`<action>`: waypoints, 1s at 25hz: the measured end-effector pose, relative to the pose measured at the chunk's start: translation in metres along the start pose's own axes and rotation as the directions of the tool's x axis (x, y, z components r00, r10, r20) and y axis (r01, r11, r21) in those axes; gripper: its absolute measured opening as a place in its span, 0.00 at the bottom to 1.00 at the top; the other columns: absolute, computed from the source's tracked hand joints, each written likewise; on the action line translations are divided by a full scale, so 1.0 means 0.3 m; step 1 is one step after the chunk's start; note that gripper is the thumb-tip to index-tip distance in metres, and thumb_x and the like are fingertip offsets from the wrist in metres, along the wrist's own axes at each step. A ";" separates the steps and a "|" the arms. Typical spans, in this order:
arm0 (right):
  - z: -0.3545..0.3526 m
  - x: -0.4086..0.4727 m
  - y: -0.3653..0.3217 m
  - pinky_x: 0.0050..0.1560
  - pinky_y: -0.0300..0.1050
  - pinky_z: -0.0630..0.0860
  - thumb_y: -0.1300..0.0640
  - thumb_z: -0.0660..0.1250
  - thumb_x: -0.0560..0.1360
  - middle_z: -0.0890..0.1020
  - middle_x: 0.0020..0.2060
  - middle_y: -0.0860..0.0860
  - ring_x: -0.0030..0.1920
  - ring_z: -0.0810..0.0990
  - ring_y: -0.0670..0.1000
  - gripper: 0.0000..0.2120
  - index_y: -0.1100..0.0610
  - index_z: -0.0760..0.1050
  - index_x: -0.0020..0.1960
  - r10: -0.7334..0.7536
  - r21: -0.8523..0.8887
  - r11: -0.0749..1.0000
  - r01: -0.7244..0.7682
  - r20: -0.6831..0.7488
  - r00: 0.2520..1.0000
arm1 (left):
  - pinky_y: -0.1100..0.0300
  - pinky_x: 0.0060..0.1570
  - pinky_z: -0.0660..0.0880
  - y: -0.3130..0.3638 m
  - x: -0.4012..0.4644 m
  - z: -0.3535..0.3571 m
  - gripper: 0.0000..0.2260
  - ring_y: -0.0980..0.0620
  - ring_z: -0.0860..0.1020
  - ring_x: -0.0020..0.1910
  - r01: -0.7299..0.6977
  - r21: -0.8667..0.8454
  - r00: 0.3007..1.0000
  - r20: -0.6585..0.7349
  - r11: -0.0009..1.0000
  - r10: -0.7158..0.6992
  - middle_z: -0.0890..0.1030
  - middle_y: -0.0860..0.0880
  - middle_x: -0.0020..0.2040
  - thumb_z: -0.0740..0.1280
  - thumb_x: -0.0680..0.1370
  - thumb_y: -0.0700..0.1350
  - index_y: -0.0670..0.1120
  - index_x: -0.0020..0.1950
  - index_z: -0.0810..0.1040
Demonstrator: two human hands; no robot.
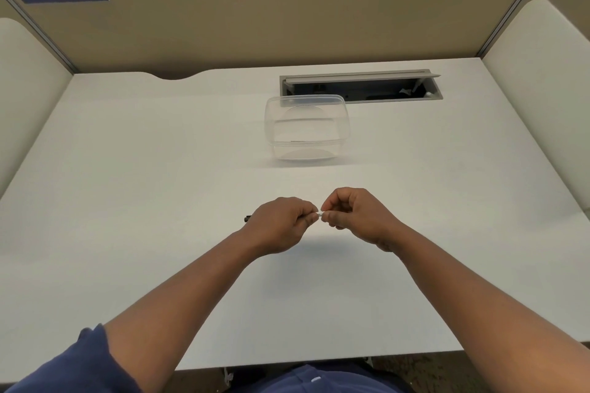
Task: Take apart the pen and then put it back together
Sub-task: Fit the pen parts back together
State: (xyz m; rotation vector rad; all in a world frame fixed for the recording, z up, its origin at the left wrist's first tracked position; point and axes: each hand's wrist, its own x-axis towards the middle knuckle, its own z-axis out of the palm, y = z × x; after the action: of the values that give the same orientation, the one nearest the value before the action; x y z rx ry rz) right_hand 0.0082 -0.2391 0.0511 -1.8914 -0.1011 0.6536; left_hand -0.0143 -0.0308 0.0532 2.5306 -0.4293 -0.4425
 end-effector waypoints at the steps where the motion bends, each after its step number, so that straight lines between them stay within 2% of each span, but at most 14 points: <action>1: 0.000 0.003 0.002 0.40 0.42 0.75 0.61 0.73 0.76 0.83 0.36 0.49 0.36 0.78 0.46 0.02 0.58 0.81 0.47 -0.009 -0.021 1.000 0.008 -0.022 1.000 | 0.54 0.34 0.66 -0.006 0.003 0.001 0.17 0.53 0.70 0.35 -0.016 0.000 1.000 0.002 1.000 0.016 0.70 0.53 0.32 0.58 0.84 0.53 0.55 0.35 0.67; 3: -0.010 0.014 0.011 0.39 0.39 0.73 0.62 0.73 0.75 0.82 0.36 0.48 0.35 0.78 0.43 0.02 0.57 0.81 0.45 -0.011 -0.044 0.999 0.007 -0.083 0.996 | 0.53 0.37 0.69 -0.026 0.005 -0.005 0.14 0.51 0.72 0.38 -0.013 0.023 1.000 -0.004 1.000 0.013 0.72 0.53 0.34 0.57 0.84 0.52 0.54 0.38 0.69; 5: -0.033 0.023 0.025 0.38 0.36 0.72 0.62 0.74 0.75 0.82 0.36 0.48 0.34 0.77 0.42 0.03 0.57 0.81 0.44 0.002 -0.025 1.000 -0.006 -0.140 0.990 | 0.54 0.41 0.72 -0.073 0.002 -0.014 0.11 0.51 0.74 0.41 0.058 -0.024 0.997 -0.054 0.998 -0.059 0.77 0.54 0.39 0.58 0.84 0.52 0.53 0.45 0.76; 8: -0.063 0.031 0.049 0.34 0.31 0.71 0.63 0.74 0.75 0.82 0.36 0.48 0.34 0.78 0.41 0.04 0.57 0.81 0.44 0.025 0.046 0.999 -0.016 -0.203 0.979 | 0.57 0.50 0.74 -0.161 -0.015 -0.023 0.10 0.54 0.79 0.48 0.188 -0.318 0.964 -0.119 0.929 -0.236 0.82 0.54 0.47 0.60 0.85 0.48 0.51 0.55 0.82; 11: -0.067 0.046 0.066 0.31 0.31 0.70 0.63 0.74 0.75 0.82 0.37 0.48 0.34 0.77 0.41 0.04 0.56 0.81 0.44 0.030 0.062 0.998 -0.016 -0.230 0.973 | 0.58 0.51 0.75 -0.202 -0.017 -0.024 0.10 0.54 0.79 0.47 0.241 -0.441 0.948 -0.086 0.865 -0.308 0.83 0.52 0.47 0.62 0.84 0.45 0.50 0.58 0.83; 13: -0.063 0.060 0.073 0.31 0.32 0.69 0.62 0.74 0.75 0.82 0.36 0.47 0.33 0.77 0.41 0.05 0.55 0.81 0.43 0.026 0.037 0.999 -0.017 -0.243 0.970 | 0.59 0.47 0.75 -0.206 -0.010 -0.019 0.09 0.54 0.77 0.44 0.245 -0.472 0.943 -0.085 0.847 -0.321 0.82 0.54 0.45 0.64 0.83 0.44 0.50 0.56 0.84; 16: -0.060 0.081 0.092 0.33 0.37 0.70 0.61 0.73 0.75 0.80 0.35 0.45 0.33 0.75 0.43 0.04 0.53 0.81 0.43 0.015 -0.052 0.998 -0.029 -0.255 0.967 | 0.64 0.40 0.70 -0.211 0.002 -0.001 0.07 0.59 0.75 0.40 0.266 -0.425 0.931 -0.119 0.865 -0.345 0.79 0.60 0.42 0.67 0.82 0.43 0.52 0.55 0.84; 18: -0.055 0.096 0.109 0.33 0.36 0.70 0.61 0.72 0.75 0.80 0.36 0.44 0.34 0.75 0.43 0.04 0.53 0.82 0.45 0.007 -0.131 0.991 -0.041 -0.251 0.968 | 0.66 0.40 0.70 -0.216 0.013 0.014 0.07 0.60 0.76 0.42 0.259 -0.385 0.932 -0.141 0.886 -0.333 0.79 0.61 0.44 0.68 0.81 0.42 0.51 0.54 0.84; 20: -0.046 0.116 0.130 0.36 0.34 0.71 0.62 0.71 0.75 0.81 0.39 0.44 0.38 0.77 0.43 0.06 0.53 0.83 0.49 0.013 -0.194 0.979 -0.062 -0.242 0.970 | 0.67 0.43 0.71 -0.221 0.023 0.028 0.07 0.57 0.77 0.47 0.251 -0.338 0.937 -0.150 0.907 -0.316 0.80 0.60 0.46 0.68 0.80 0.41 0.49 0.54 0.84; 22: -0.036 0.134 0.149 0.40 0.33 0.71 0.63 0.70 0.76 0.81 0.41 0.43 0.41 0.78 0.42 0.08 0.54 0.83 0.52 0.023 -0.256 0.963 -0.083 -0.230 0.973 | 0.61 0.48 0.74 -0.236 0.035 0.046 0.07 0.52 0.78 0.50 0.256 -0.294 0.941 -0.141 0.921 -0.306 0.81 0.56 0.49 0.68 0.80 0.40 0.49 0.54 0.84; 25: -0.028 0.166 0.177 0.46 0.37 0.73 0.63 0.69 0.76 0.83 0.43 0.46 0.45 0.79 0.47 0.07 0.57 0.84 0.52 0.025 -0.336 0.937 -0.100 -0.220 0.975 | 0.53 0.51 0.76 -0.259 0.056 0.072 0.07 0.50 0.78 0.51 0.276 -0.177 0.947 -0.120 0.945 -0.299 0.81 0.53 0.51 0.67 0.80 0.41 0.51 0.53 0.83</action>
State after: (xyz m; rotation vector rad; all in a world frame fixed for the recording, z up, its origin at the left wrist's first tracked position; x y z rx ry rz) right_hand 0.0422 -0.2500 -0.0128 -2.3018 -0.0174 0.4933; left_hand 0.0085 0.0160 -0.0106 2.4548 0.0335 -0.3792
